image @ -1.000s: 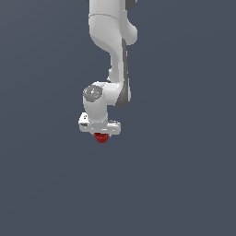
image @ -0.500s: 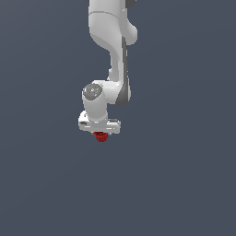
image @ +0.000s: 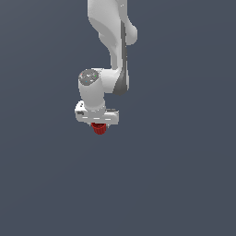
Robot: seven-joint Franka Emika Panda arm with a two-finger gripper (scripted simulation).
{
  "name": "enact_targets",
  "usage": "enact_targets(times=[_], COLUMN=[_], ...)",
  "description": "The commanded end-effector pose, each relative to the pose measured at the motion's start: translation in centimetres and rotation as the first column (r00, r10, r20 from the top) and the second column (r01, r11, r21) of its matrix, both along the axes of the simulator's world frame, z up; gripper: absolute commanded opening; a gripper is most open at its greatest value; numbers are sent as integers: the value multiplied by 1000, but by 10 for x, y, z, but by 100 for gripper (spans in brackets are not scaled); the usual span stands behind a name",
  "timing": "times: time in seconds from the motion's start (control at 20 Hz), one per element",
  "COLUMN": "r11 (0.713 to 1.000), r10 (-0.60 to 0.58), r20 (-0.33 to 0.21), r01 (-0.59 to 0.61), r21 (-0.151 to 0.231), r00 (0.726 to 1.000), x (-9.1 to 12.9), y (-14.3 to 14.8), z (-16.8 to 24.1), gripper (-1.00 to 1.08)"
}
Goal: Pick up the object and move it to a goal position.
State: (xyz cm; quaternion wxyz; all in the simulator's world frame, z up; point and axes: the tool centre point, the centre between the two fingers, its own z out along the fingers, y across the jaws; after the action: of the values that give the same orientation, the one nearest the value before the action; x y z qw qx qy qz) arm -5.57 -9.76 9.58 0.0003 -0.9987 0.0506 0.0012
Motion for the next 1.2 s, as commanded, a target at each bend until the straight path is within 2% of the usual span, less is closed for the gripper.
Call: enact_targets(times=[0.0,0.6,1.15], r11=[1000,1000,1000], r10=[0,0,0], r20=[3,3,2], r01=[0,0,0], r21=[0,0,0], r00=[1000,1000,1000], x=[-8,-53,-68], y=[-4,-21,-28], z=[18,104,138], gripper=[-100,-100,-100])
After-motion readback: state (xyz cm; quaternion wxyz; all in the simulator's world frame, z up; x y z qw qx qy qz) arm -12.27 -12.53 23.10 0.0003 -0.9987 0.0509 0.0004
